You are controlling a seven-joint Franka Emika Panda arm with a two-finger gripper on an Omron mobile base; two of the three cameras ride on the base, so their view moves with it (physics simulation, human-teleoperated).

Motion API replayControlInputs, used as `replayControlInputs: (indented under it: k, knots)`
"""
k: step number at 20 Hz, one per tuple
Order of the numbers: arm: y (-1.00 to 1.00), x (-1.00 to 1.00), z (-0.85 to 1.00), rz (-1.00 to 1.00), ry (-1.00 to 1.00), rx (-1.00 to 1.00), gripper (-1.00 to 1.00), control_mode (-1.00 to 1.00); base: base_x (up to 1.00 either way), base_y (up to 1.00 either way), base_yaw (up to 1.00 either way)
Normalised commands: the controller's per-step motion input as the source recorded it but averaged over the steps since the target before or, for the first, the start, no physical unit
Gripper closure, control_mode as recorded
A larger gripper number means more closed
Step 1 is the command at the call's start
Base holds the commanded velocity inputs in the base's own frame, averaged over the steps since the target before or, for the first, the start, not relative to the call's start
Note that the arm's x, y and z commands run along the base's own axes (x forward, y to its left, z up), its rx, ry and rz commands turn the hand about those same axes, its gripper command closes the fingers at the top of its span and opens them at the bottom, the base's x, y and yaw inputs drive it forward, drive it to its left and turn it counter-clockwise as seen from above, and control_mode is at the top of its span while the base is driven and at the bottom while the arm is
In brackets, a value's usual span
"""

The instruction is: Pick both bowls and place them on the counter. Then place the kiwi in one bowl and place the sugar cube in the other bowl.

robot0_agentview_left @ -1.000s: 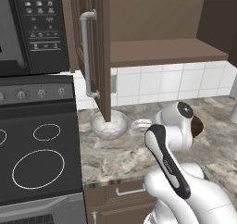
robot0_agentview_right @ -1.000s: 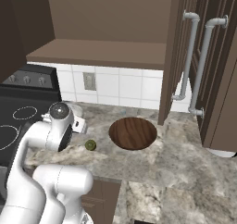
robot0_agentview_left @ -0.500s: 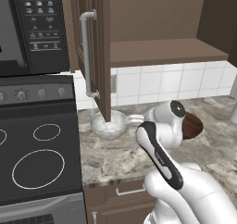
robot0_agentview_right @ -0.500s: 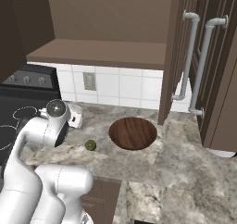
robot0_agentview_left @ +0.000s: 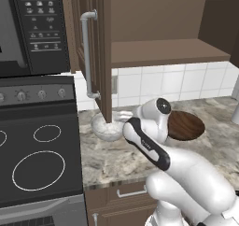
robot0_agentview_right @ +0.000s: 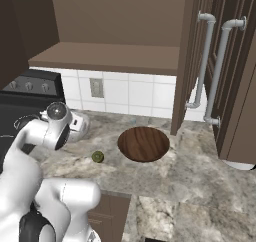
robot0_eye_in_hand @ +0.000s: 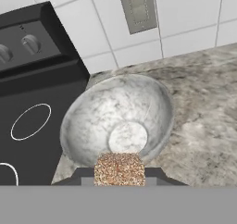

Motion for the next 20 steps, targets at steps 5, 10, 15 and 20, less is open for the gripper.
replayControlInputs:
  k: [5, 10, 15, 20]
  knots:
    - [0.24, 0.27, -0.03, 0.00, 0.09, -0.01, 1.00, -1.00, 0.00, 0.00, 0.00]
    - [0.20, 0.26, -0.08, 0.00, 0.11, -0.03, 1.00, -1.00, 0.00, 0.00, 0.00]
    - [0.19, 0.23, -0.09, 0.00, 0.06, -0.01, 1.00, -1.00, 0.00, 0.00, 0.00]
    - [0.12, 0.08, -0.17, 0.00, 0.06, -0.05, 1.00, -1.00, 0.00, 0.00, 0.00]
